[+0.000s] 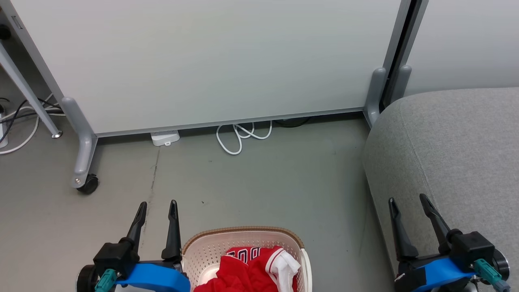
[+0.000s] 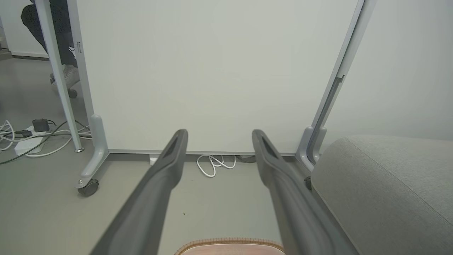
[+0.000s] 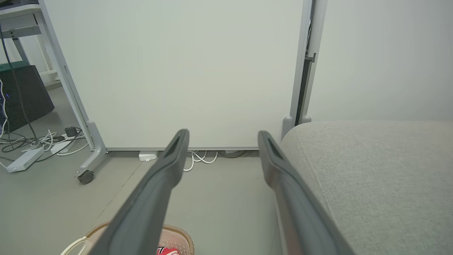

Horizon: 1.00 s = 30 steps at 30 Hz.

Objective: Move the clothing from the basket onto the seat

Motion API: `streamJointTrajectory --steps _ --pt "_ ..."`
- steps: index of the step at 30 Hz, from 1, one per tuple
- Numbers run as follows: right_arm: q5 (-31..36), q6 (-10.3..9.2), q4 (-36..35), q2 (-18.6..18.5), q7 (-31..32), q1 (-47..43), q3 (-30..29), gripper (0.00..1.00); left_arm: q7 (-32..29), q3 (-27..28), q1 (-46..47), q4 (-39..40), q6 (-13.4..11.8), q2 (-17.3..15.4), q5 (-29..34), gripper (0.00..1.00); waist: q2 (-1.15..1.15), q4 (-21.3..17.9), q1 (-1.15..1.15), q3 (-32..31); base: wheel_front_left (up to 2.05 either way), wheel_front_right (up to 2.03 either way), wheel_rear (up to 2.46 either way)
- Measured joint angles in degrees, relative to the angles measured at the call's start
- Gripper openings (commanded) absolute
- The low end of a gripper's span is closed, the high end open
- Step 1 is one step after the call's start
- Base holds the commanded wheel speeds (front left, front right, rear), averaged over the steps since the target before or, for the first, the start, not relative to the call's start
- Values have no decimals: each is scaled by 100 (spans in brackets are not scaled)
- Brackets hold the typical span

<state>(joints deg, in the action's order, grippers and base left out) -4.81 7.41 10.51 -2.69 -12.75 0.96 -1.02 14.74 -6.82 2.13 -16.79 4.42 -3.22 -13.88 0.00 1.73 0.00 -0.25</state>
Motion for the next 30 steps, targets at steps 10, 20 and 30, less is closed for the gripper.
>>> streamJointTrajectory --steps 10,20,30 --pt "112 1 -2 -1 -42 -1 -35 100 26 8 -64 -1 9 9 -41 100 0 1 0 14 0 0 0" --pt "63 1 7 -2 -52 -2 -42 100 26 4 -70 1 9 19 -118 100 0 4 0 15 0 0 0" --pt "13 1 -79 -3 -53 50 65 100 27 55 -71 44 -18 22 -124 100 0 -110 0 271 0 0 0"
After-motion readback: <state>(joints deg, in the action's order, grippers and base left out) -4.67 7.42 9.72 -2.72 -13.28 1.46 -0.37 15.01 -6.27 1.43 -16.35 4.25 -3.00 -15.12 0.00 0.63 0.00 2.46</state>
